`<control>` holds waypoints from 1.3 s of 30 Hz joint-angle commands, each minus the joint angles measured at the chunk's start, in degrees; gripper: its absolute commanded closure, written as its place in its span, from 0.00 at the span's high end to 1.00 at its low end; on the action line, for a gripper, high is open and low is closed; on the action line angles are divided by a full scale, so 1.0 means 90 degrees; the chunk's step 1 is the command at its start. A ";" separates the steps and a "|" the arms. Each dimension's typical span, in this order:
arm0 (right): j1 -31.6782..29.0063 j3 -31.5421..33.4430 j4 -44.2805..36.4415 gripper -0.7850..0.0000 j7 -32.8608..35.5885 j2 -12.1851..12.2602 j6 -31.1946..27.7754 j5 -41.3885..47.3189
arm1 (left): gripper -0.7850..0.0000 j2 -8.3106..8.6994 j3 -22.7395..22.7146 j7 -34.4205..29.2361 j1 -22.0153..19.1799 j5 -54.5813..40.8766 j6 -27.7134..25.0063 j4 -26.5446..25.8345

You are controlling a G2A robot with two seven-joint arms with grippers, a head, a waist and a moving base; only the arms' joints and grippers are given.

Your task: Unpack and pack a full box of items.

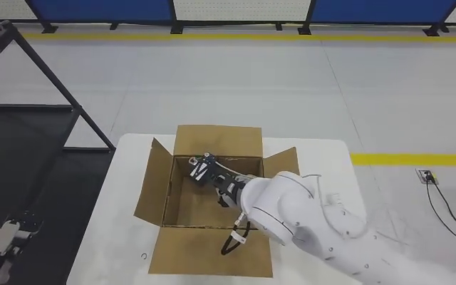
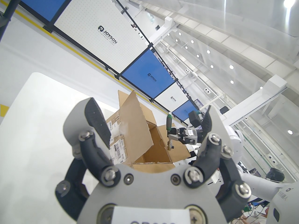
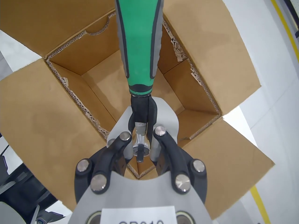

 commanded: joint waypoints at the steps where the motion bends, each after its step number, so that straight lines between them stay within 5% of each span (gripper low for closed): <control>1: 0.0140 -0.0148 0.0504 0.00 -0.0180 -0.0119 -0.0233 0.0152 | 1.00 0.0000 0.0000 0.0000 0.0000 0.0000 0.0000 0.0000; 10: 0.1227 -0.1272 0.3633 0.00 -0.0253 -0.1254 -0.1199 0.1265 | 1.00 0.0000 0.0000 0.0000 0.0000 0.0000 0.0000 0.0000; 23: 0.1525 -0.2111 0.6984 0.00 -0.0351 -0.2905 -0.1739 0.1721 | 1.00 0.0000 0.0000 0.0000 0.0000 0.0000 0.0000 0.0000; 28: 0.1590 -0.2123 0.7805 0.43 -0.0357 -0.3321 -0.2011 0.1848 | 1.00 0.0000 0.0000 0.0000 0.0000 0.0000 0.0000 0.0000; 39: 0.1947 -0.1853 0.8575 0.48 -0.0800 -0.3690 -0.2469 0.2017 | 1.00 0.0000 0.0000 0.0000 0.0000 0.0000 0.0000 0.0000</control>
